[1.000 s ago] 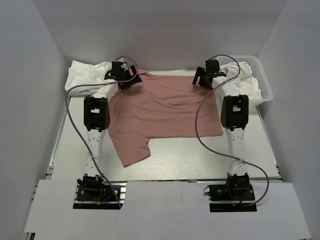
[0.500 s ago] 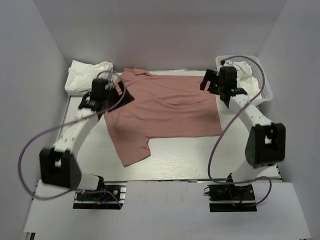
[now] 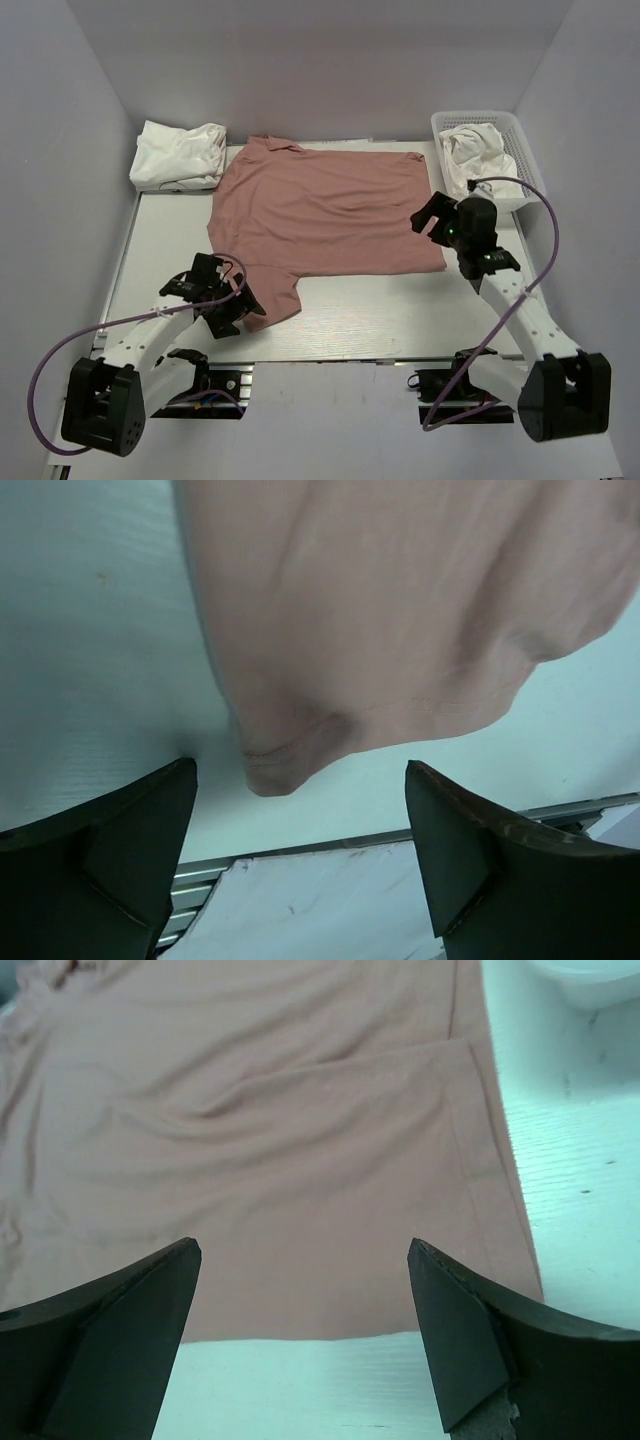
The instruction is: Fold and stack the t-shirts
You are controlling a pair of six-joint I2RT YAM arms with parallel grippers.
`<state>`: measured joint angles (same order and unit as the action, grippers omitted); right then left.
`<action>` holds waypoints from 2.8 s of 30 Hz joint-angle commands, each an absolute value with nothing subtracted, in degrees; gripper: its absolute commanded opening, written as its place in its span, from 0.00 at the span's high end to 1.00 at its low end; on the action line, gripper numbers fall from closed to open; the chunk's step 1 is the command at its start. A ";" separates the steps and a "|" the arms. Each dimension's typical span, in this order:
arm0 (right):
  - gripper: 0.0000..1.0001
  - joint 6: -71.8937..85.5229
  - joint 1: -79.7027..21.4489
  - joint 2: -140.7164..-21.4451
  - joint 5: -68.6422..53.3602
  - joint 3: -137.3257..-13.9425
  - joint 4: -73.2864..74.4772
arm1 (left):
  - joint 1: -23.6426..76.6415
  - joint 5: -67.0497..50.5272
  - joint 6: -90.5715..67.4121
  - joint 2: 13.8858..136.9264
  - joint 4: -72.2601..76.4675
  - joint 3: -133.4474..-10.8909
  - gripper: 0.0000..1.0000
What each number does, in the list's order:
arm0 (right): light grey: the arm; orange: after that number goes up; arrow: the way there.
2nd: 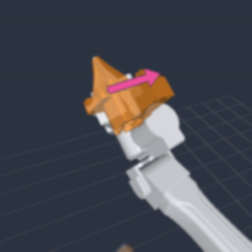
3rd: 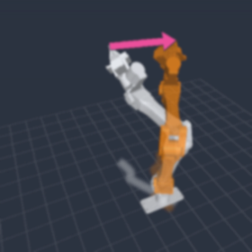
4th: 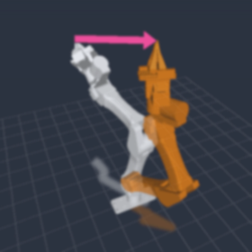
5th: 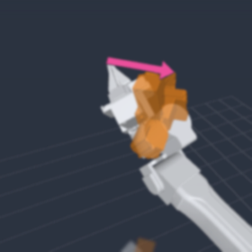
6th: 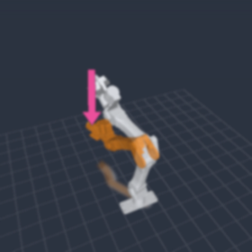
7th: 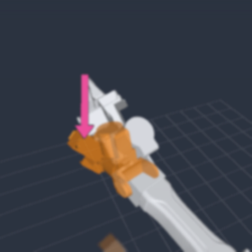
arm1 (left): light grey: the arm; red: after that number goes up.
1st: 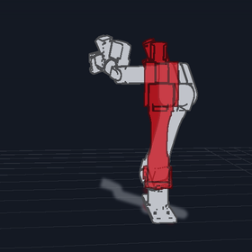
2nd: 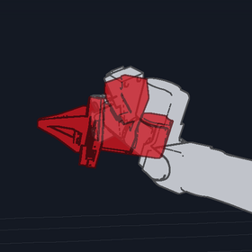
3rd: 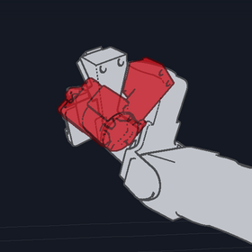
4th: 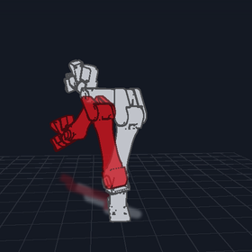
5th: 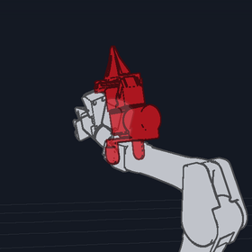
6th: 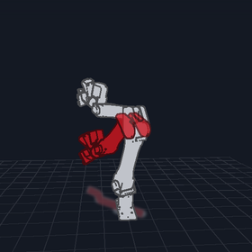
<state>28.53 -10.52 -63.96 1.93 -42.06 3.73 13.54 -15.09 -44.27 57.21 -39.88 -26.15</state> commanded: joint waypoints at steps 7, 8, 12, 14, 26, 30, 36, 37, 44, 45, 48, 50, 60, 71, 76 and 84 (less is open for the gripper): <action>0.10 35.14 -10.28 -55.81 13.62 -36.39 8.77 | 15.56 -13.26 -47.29 63.54 -34.55 -23.74 0.60; 0.10 35.68 -10.28 -56.07 13.88 -36.21 9.57 | 15.56 -13.27 -47.29 64.07 -34.54 -23.73 0.77; 0.10 37.00 -10.11 -58.00 14.68 -36.21 14.06 | 16.08 -13.45 -46.76 64.07 -36.55 -23.73 1.00; 0.10 35.95 -10.11 -59.76 13.46 -35.86 14.94 | 16.08 -13.97 -46.23 61.97 -36.56 -23.73 1.00; 0.10 36.30 -7.47 -74.08 14.87 -34.89 12.58 | 16.08 -17.66 -45.70 59.51 -38.85 -25.31 1.00; 0.11 38.49 -6.25 -79.88 13.71 -36.04 10.81 | 16.08 -18.19 -45.18 58.01 -39.37 -25.83 1.00; 0.73 38.32 -4.84 -80.77 10.81 -33.76 7.38 | 16.08 -21.09 -44.03 57.48 -40.96 -26.46 1.00; 0.84 38.23 -4.66 -79.55 10.90 -32.88 7.64 | 16.08 -22.22 -43.34 57.48 -41.57 -26.46 1.00; 1.00 35.86 -4.40 -68.85 11.43 -27.52 15.01 | 16.08 -25.66 -42.19 53.01 -51.40 -26.46 1.00; 1.00 35.60 -4.39 -67.51 11.08 -26.99 17.03 | 16.08 -27.32 -41.67 51.87 -52.63 -25.85 1.00; 1.00 34.98 -5.01 -60.31 10.11 -24.44 21.17 | 16.08 -31.45 -41.66 46.68 -55.10 -25.31 1.00; 1.00 34.54 -4.83 -56.61 7.40 -23.47 22.50 | 16.08 -32.08 -41.66 45.01 -55.11 -26.36 1.00; 1.00 31.55 -5.19 -59.32 2.37 -30.49 19.95 | 16.08 -40.43 -38.85 54.04 -29.48 -37.08 1.00; 1.00 30.50 -4.84 -72.59 2.99 -48.14 20.83 | 14.68 -28.75 -38.85 74.69 -18.11 -55.27 1.00; 1.00 30.24 -4.75 -79.44 5.36 -55.71 21.36 | 13.54 -22.52 -38.23 84.27 -18.11 -66.15 1.00; 1.00 28.92 -4.48 -92.70 10.01 -68.71 21.97 | 10.73 -11.96 -34.90 93.86 -16.18 -77.33 1.00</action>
